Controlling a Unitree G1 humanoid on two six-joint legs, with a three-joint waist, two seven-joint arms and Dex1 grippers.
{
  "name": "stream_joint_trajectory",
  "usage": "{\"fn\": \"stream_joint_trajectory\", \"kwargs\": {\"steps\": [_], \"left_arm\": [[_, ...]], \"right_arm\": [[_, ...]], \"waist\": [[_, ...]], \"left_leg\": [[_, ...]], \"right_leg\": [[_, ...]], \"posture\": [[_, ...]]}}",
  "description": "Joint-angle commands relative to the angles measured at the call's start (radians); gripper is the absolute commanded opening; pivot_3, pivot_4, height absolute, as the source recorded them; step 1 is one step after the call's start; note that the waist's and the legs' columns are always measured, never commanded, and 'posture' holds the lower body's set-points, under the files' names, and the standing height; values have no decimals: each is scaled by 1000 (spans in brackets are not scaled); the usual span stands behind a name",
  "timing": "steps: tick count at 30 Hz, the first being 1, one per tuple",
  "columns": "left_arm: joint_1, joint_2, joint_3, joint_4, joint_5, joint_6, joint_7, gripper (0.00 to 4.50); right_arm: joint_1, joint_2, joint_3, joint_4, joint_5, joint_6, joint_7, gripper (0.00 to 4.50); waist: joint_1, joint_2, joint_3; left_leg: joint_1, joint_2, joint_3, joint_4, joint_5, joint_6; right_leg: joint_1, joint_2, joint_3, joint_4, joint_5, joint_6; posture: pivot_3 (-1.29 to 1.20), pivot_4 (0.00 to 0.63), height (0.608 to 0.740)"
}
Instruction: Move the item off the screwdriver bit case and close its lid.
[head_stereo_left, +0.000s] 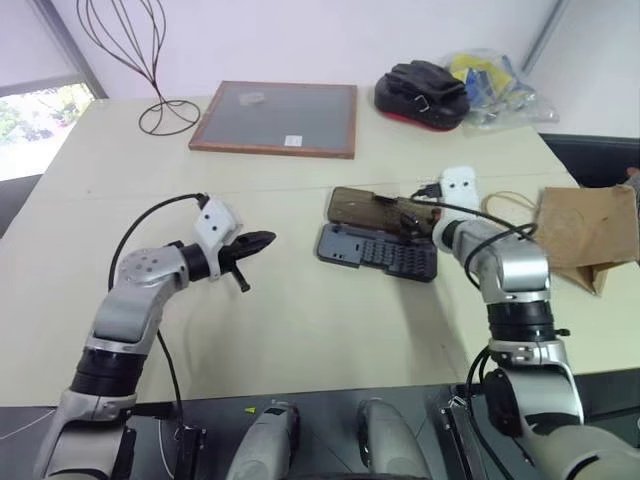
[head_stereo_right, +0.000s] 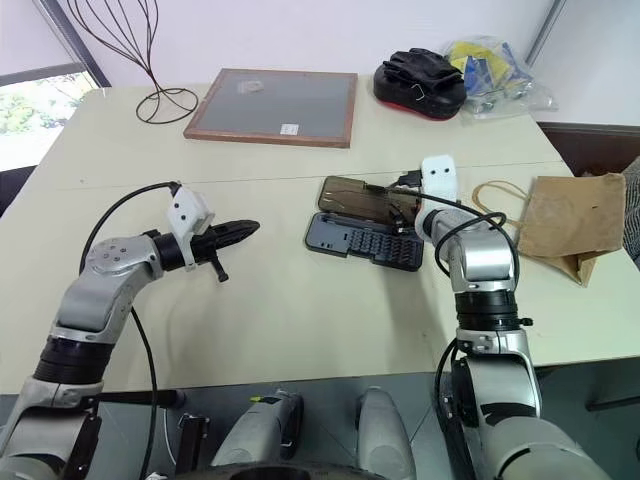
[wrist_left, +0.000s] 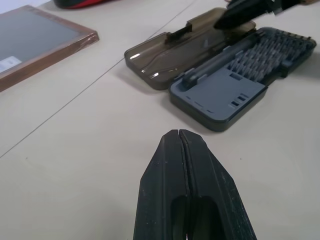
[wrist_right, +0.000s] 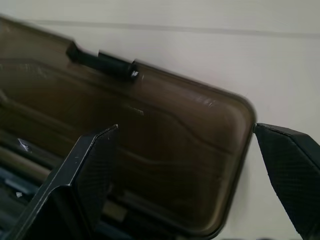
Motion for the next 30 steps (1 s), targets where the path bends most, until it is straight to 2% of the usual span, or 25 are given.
{"fn": "stream_joint_trajectory", "kwargs": {"steps": [1, 19, 30], "left_arm": [[16, 15, 28, -45, -6, -6, 9, 0], [-31, 3, -1, -11, 5, -14, 17, 0], [-38, -3, -4, 7, 16, -31, 10, 0]], "right_arm": [[10, 2, -3, -3, -13, -18, -8, 4464], [47, -30, -95, -17, -23, -23, -70, 4464], [79, -2, -62, -21, -27, -21, -70, 4464]], "waist": [[0, 0, 0], [-1, 0, 0], [-1, 0, 0]], "left_leg": [[0, 0, 0, 0, 0, 0], [0, 0, 0, 0, 0, 0], [0, 0, 0, 0, 0, 0]], "right_leg": [[0, 0, 0, 0, 0, 0], [0, 0, 0, 0, 0, 0], [0, 0, 0, 0, 0, 0]], "posture": [[0, 150, 734], [0, 150, 734], [0, 150, 734]]}}
